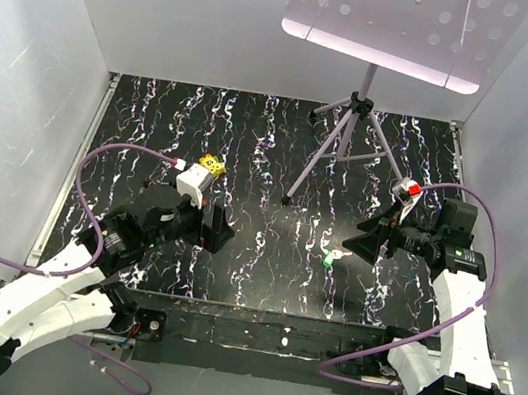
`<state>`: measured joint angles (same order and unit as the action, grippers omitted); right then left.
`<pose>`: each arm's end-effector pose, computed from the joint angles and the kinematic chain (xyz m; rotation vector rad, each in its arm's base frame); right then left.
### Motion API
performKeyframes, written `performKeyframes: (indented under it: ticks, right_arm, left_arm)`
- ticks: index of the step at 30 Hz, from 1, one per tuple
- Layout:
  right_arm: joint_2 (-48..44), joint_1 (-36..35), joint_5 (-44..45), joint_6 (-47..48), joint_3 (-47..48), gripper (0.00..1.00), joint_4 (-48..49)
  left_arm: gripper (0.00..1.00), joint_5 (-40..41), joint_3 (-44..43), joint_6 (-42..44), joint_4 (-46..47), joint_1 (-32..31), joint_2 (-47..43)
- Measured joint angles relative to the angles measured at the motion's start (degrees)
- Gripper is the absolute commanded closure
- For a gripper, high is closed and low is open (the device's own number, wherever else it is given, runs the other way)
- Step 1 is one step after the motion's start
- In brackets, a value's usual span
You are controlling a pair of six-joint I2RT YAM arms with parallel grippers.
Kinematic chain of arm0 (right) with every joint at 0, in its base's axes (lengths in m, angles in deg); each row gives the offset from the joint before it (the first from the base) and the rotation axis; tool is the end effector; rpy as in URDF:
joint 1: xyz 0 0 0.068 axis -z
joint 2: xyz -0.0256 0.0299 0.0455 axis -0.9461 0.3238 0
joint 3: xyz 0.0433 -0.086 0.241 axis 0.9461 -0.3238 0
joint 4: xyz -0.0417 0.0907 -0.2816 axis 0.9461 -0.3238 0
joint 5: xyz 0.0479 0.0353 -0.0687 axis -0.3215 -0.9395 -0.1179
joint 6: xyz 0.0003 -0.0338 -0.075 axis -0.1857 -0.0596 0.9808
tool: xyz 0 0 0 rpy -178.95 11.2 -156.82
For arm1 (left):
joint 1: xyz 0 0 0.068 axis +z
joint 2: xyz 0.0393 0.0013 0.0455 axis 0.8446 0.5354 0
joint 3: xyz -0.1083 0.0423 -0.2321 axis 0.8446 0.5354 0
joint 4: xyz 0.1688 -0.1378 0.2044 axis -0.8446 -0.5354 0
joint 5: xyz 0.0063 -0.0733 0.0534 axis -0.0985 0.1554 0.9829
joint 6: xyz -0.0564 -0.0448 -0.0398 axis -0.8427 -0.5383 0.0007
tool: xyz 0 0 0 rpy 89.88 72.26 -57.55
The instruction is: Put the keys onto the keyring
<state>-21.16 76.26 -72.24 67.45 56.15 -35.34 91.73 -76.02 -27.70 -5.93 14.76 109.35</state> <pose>0.2454 0.0421 0.2525 -0.7785 1.8356 0.9652 0.1810 -0.1649 0.2661 0.3920 2.0983 -0.6350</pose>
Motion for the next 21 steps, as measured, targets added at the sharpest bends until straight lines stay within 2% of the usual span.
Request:
performKeyframes:
  ticks: [21]
  right_arm:
    - [-0.04,0.07,-0.37,-0.11,0.00,0.13,0.00]
  left_arm:
    - [0.02,4.70,0.28,-2.03,1.77,0.68,3.69]
